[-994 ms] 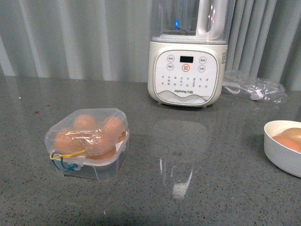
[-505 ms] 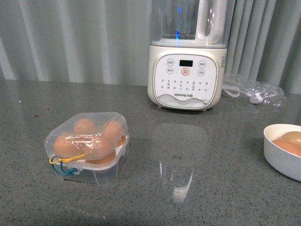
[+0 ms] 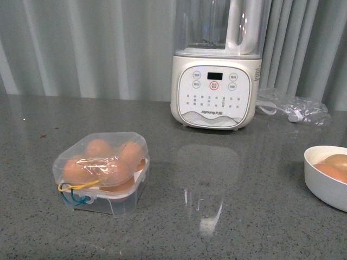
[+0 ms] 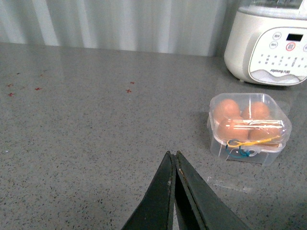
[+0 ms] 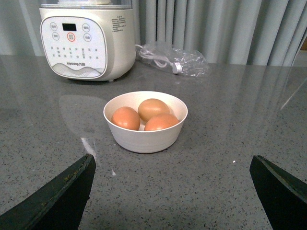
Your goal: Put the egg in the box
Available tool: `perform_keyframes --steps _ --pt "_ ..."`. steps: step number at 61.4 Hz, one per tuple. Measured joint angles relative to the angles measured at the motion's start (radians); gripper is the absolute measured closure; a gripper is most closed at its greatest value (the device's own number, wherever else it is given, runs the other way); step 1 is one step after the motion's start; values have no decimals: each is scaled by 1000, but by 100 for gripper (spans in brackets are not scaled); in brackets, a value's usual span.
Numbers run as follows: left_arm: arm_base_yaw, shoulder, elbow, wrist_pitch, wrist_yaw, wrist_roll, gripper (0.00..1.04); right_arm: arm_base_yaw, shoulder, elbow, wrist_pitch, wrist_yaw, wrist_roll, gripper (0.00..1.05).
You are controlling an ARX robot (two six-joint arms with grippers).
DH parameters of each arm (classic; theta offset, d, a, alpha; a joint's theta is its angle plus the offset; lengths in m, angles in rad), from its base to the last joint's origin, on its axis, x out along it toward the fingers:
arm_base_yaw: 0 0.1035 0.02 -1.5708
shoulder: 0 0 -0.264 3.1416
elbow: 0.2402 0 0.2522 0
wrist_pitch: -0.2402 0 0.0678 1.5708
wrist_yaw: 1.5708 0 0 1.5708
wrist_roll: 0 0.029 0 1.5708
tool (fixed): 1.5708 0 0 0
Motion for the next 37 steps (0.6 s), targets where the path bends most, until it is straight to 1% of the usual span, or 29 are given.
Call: perform_keyframes --steps 37 --pt "0 -82 -118 26 0 0 101 0 0 0 0 0 0 7"
